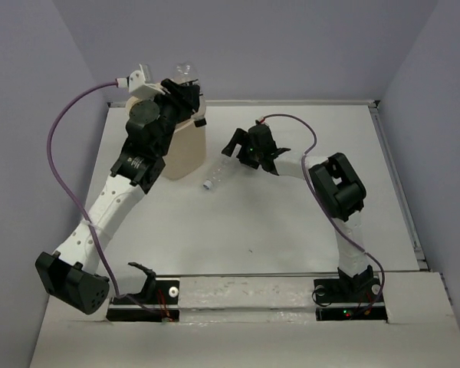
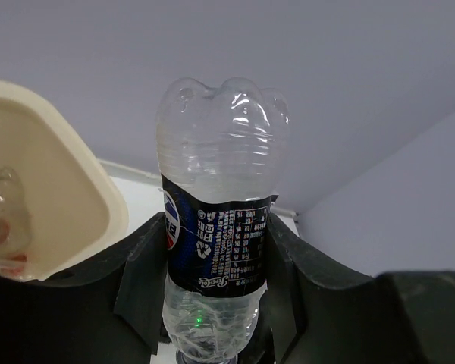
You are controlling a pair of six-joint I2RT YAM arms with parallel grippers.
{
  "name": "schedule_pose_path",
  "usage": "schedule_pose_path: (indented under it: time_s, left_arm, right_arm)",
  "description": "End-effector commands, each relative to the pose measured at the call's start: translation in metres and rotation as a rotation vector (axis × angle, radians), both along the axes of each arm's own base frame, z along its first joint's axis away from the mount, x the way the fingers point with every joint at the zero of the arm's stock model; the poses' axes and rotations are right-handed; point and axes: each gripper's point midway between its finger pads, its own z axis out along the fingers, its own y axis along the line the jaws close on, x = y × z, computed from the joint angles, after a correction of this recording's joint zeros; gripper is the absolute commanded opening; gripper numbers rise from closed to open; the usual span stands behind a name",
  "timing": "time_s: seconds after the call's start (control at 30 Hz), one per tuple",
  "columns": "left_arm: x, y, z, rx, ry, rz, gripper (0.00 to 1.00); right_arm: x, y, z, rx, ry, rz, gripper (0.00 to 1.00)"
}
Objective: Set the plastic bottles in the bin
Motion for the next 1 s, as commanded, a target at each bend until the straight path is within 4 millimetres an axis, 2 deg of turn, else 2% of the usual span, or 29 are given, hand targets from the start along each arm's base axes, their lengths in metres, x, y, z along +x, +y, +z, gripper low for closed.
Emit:
schedule_pose_path:
  time_s: [0.0,0.03,0.1,0.13,0.17,0.23,0.27,0.4,0.47,0.5,0.53,0.57,0.67,0.7,0.73,0.77,0.8,0.83,0.9,0.93,0.97]
  left_arm:
    - [0.026,0.041,0.046,-0.071,-0.074,0.087,0.35]
    - [0.031,0.050,0.054,-0.086,-0.087,0.107,0.35]
    - [0.044,0.069,0.055,-0.082,-0.083,0.156,0.35]
    - [0.050,0.078,0.051,-0.070,-0.063,0.180,0.35]
    - [0.061,0.094,0.052,-0.061,-0.059,0.222,0.35]
    - [0.073,0.109,0.042,-0.006,-0.032,0.284,0.36]
    - [0.076,0.120,0.040,0.008,-0.029,0.344,0.36]
    - [0.092,0.139,0.014,0.089,0.017,0.442,0.36]
    - [0.103,0.142,-0.008,0.129,0.060,0.457,0.40]
    - [0.106,0.143,-0.017,0.141,0.077,0.462,0.41]
    - [0.111,0.143,-0.026,0.152,0.092,0.466,0.44]
    - [0.114,0.142,-0.035,0.161,0.106,0.467,0.45]
    - [0.118,0.148,-0.046,0.184,0.110,0.497,0.52]
    - [0.118,0.147,-0.048,0.202,0.107,0.492,0.56]
    - [0.117,0.146,-0.044,0.199,0.090,0.485,0.69]
    - [0.116,0.145,-0.045,0.202,0.092,0.478,0.77]
    - [0.114,0.141,-0.043,0.203,0.087,0.454,0.85]
    - [0.107,0.140,-0.036,0.195,0.070,0.443,0.98]
    - [0.096,0.136,-0.026,0.186,0.046,0.412,0.99]
    - [0.084,0.135,-0.014,0.179,0.024,0.395,0.99]
    - [0.075,0.135,-0.006,0.170,0.010,0.385,0.99]
  right_arm:
    - [0.005,0.002,-0.005,-0.022,0.027,-0.011,0.98]
    - [0.005,0.003,-0.007,-0.025,0.034,-0.006,0.95]
    - [0.007,0.001,-0.015,-0.021,0.053,-0.008,0.90]
    - [0.006,0.003,-0.018,-0.014,0.063,0.001,0.83]
    - [0.007,0.002,-0.018,0.002,0.074,0.009,0.71]
    - [0.008,-0.004,-0.022,-0.003,0.081,0.002,0.64]
    - [0.007,-0.004,-0.024,-0.009,0.082,0.008,0.51]
    - [0.007,-0.017,-0.020,-0.017,0.075,0.005,0.37]
    - [0.006,-0.020,-0.002,-0.016,0.029,0.012,0.30]
    - [-0.005,-0.026,-0.008,-0.027,0.035,0.015,0.29]
    - [-0.009,-0.028,-0.002,-0.028,0.013,0.022,0.29]
    - [-0.008,-0.029,0.026,0.000,-0.054,0.025,0.28]
    - [-0.025,-0.039,0.045,-0.005,-0.114,0.045,0.27]
    - [-0.029,-0.041,0.077,0.021,-0.177,0.047,0.27]
    - [-0.035,-0.046,0.083,0.012,-0.198,0.052,0.27]
    - [-0.037,-0.048,0.099,0.016,-0.233,0.054,0.27]
    - [-0.042,-0.052,0.133,0.037,-0.299,0.047,0.27]
    - [-0.045,-0.052,0.149,0.026,-0.345,0.047,0.27]
    - [-0.050,-0.050,0.184,0.008,-0.437,0.043,0.27]
    - [-0.053,-0.050,0.219,-0.027,-0.527,0.018,0.27]
    - [-0.055,-0.048,0.235,-0.039,-0.567,0.014,0.27]
